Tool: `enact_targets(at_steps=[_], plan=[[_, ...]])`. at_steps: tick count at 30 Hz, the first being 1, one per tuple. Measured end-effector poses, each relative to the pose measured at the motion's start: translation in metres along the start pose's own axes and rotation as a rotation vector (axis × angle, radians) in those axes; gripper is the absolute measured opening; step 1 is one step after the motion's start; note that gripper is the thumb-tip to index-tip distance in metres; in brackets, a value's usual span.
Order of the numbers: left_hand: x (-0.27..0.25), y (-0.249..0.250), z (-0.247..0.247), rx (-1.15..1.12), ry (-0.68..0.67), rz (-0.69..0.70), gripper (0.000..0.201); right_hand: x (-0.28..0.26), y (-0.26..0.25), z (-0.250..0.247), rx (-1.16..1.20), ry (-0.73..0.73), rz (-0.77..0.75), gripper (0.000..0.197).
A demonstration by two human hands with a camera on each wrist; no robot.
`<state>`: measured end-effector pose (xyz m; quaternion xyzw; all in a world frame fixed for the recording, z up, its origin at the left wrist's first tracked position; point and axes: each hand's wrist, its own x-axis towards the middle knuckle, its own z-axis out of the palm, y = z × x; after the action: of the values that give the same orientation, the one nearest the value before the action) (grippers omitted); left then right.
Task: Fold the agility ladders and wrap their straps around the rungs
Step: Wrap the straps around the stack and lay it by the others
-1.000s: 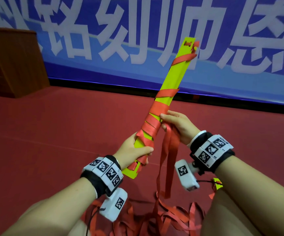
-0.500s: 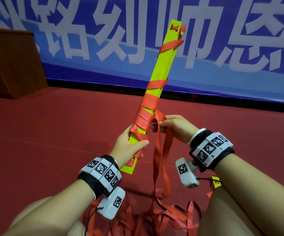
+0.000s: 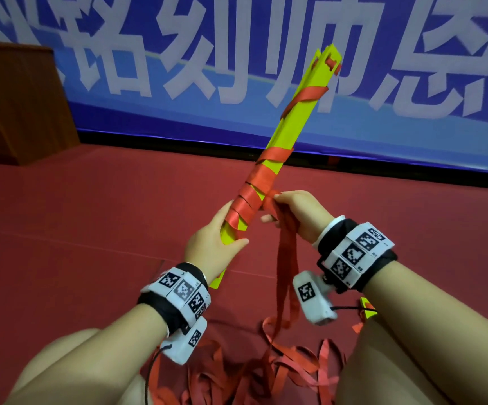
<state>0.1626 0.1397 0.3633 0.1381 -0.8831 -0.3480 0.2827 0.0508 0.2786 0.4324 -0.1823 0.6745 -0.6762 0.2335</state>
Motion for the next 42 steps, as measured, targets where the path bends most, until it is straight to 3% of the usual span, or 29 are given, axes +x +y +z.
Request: enact_targets(at_steps=[2, 5, 8, 11, 16, 20, 22, 24, 27, 34, 38, 42], plan=[[0.0, -0.001, 0.002, 0.254, 0.022, 0.037, 0.08, 0.0, -0.001, 0.002, 0.149, -0.029, 0.087, 0.027], [0.0, -0.002, 0.006, 0.541, 0.111, 0.189, 0.082, 0.003, 0.003, 0.006, 0.188, 0.058, 0.081, 0.028], [0.003, -0.008, 0.014, 0.637, 0.222, 0.401, 0.078, 0.007, 0.01, 0.01, 0.181, 0.17, 0.037, 0.026], [-0.003, -0.006, 0.025, 0.619, 0.246, 0.424, 0.062, 0.009, 0.014, 0.008, 0.249, 0.196, -0.01, 0.024], [-0.02, 0.004, 0.032, 0.242, -0.047, 0.261, 0.066, 0.016, 0.018, 0.006, 0.069, 0.238, -0.163, 0.029], [-0.004, -0.003, 0.022, -0.333, -0.31, -0.054, 0.097, 0.016, 0.009, 0.002, 0.149, 0.106, -0.275, 0.032], [0.0, -0.007, 0.019, -0.578, -0.348, -0.149, 0.086, 0.012, 0.006, 0.001, 0.176, 0.013, -0.303, 0.033], [0.001, -0.01, 0.018, -0.662, -0.356, -0.18, 0.066, 0.009, 0.005, 0.001, 0.178, -0.049, -0.297, 0.032], [0.0, -0.012, 0.015, -0.561, -0.294, -0.125, 0.058, 0.01, 0.005, -0.001, 0.145, -0.024, -0.241, 0.033], [-0.001, -0.003, -0.008, 0.002, -0.111, -0.028, 0.08, 0.014, 0.009, 0.001, 0.093, 0.049, -0.17, 0.04], [-0.003, -0.001, -0.01, 0.142, -0.006, 0.017, 0.076, 0.012, 0.008, 0.007, 0.108, 0.119, -0.163, 0.037], [-0.002, -0.003, -0.015, 0.16, 0.102, 0.007, 0.07, 0.01, 0.009, 0.011, 0.027, 0.171, -0.256, 0.029]])
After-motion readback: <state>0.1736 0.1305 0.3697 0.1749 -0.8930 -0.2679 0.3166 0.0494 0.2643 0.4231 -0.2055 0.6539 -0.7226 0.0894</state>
